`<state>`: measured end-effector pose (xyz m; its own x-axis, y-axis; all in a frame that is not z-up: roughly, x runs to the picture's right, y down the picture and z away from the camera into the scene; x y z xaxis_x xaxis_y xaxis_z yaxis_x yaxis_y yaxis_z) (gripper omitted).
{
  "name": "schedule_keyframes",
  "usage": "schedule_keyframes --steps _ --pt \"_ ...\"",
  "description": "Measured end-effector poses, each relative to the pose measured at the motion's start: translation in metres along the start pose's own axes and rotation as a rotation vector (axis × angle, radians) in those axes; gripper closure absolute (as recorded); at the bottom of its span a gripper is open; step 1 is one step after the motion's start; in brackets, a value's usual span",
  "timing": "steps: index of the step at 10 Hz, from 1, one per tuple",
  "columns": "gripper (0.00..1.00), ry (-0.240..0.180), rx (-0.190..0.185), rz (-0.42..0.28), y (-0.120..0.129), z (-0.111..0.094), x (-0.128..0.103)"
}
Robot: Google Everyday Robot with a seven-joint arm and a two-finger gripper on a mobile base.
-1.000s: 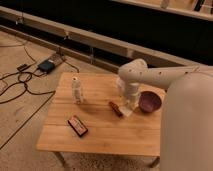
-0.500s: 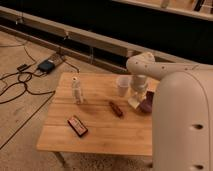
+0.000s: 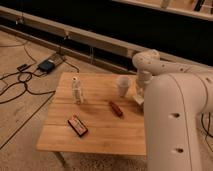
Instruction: Place the white sponge in the ceramic bowl
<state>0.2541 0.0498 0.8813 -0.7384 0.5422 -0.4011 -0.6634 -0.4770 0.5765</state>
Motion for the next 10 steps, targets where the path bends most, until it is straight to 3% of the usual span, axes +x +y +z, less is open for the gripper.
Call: schedule_keyframes --steps 4,5,9,10 --pt "0.99 0.012 0.024 0.043 -0.031 0.008 -0.018" --pt "0.95 0.018 0.026 0.046 -0.034 0.011 -0.018" --pt "0.55 0.057 0.016 0.037 -0.034 0.029 -0.004" --pt "0.41 0.064 0.013 0.037 -0.035 0.033 -0.002"
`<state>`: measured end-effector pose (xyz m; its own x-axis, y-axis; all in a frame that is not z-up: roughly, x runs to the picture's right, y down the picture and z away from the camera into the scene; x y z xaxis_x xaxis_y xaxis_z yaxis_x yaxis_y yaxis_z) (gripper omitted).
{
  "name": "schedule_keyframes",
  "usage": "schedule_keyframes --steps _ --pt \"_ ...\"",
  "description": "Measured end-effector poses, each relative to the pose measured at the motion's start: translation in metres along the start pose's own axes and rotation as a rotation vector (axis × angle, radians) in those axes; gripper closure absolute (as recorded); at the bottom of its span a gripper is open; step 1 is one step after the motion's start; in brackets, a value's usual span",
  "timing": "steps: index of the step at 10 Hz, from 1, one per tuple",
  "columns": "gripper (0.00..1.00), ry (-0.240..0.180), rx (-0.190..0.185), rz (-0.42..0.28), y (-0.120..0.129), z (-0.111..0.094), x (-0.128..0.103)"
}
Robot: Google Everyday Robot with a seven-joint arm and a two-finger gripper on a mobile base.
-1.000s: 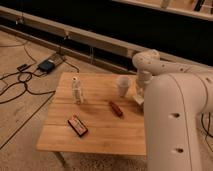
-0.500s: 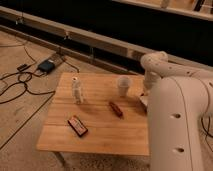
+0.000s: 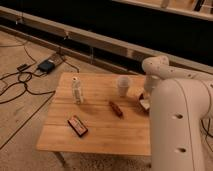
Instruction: Place the white sponge in the ceramic bowl
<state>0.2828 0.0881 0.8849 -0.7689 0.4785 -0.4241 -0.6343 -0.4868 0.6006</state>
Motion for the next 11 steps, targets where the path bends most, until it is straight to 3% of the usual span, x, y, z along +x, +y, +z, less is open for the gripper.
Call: schedule_keyframes --steps 2,3,9,11 --pt "0.24 0.004 -0.003 0.002 -0.004 0.001 0.001" --pt "0.2 0.004 -0.003 0.004 -0.006 0.001 0.001" --pt "0.2 -0.018 -0.021 0.001 -0.011 -0.013 -0.002" --pt "0.2 -0.028 -0.046 -0.015 -0.008 -0.029 0.003"
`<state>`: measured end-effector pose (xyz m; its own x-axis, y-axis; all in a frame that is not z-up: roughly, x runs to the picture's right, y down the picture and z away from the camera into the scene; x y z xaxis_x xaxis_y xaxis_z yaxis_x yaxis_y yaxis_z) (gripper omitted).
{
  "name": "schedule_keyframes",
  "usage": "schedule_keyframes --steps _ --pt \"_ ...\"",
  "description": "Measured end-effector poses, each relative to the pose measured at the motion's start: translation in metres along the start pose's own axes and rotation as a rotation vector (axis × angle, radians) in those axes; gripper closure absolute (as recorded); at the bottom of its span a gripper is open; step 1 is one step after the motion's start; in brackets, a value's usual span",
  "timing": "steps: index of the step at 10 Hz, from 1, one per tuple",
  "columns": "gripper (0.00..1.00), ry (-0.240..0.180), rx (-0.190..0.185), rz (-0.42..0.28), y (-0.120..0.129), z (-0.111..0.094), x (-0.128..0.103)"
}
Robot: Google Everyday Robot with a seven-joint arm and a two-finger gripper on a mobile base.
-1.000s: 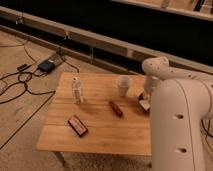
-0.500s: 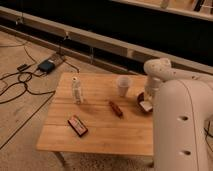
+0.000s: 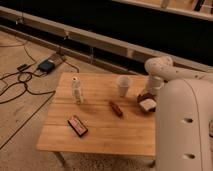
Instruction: Place the white sponge in the ceramic bowl
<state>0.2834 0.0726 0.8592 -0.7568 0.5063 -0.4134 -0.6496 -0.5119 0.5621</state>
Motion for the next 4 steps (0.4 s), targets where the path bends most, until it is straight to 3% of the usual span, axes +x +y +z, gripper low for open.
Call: schedule_keyframes --steps 4 --pt "0.2 -0.002 -0.009 -0.003 0.0011 -0.0035 0.0011"
